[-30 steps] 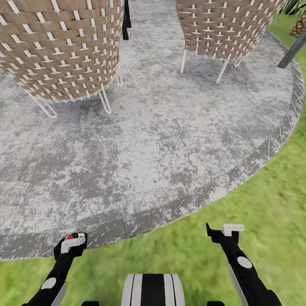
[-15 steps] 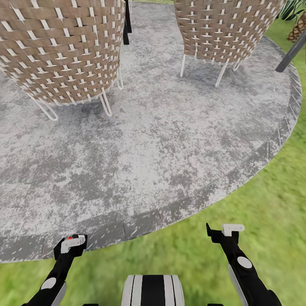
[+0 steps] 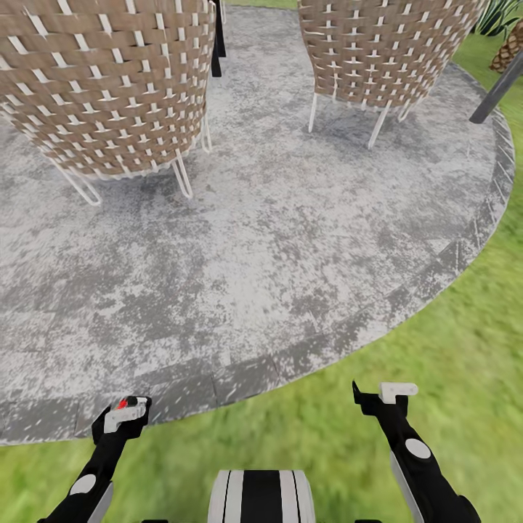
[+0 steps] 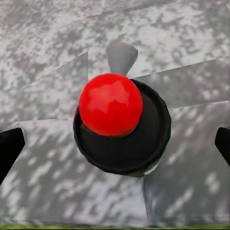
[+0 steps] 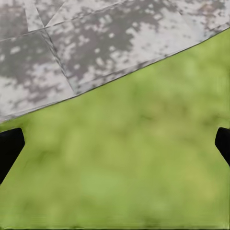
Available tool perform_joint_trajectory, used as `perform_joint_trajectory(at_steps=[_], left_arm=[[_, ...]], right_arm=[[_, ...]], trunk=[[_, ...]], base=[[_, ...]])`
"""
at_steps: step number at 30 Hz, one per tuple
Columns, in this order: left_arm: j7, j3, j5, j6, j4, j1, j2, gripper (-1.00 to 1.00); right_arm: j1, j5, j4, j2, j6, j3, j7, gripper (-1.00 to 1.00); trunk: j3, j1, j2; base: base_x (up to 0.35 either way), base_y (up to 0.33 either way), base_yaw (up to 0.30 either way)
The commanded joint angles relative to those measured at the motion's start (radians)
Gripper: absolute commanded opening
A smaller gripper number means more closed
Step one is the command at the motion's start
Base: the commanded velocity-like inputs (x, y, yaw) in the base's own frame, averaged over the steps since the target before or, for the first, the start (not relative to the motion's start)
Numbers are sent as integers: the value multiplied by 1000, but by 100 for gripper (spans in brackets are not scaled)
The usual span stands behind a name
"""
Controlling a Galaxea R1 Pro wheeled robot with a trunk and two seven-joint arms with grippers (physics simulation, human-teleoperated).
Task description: In the garden, pick up the pesticide atomizer on the floor and spray pesticide onto both trees until each tree trunk is fully covered.
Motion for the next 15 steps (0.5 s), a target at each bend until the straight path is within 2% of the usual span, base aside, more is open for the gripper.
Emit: perform_joint_trajectory(at_steps=[1,15], left_arm=[[-1,1,0,-3,1,0,0,100],[-1,1,0,-3,1,0,0,100]], right_arm=[[0,6,0,0,1,0,0,100],[0,6,1,0,1,0,0,100]], trunk=[[0,-1,0],[2,-1,0]], base=[[-127,69,0],[-15,8,-5]])
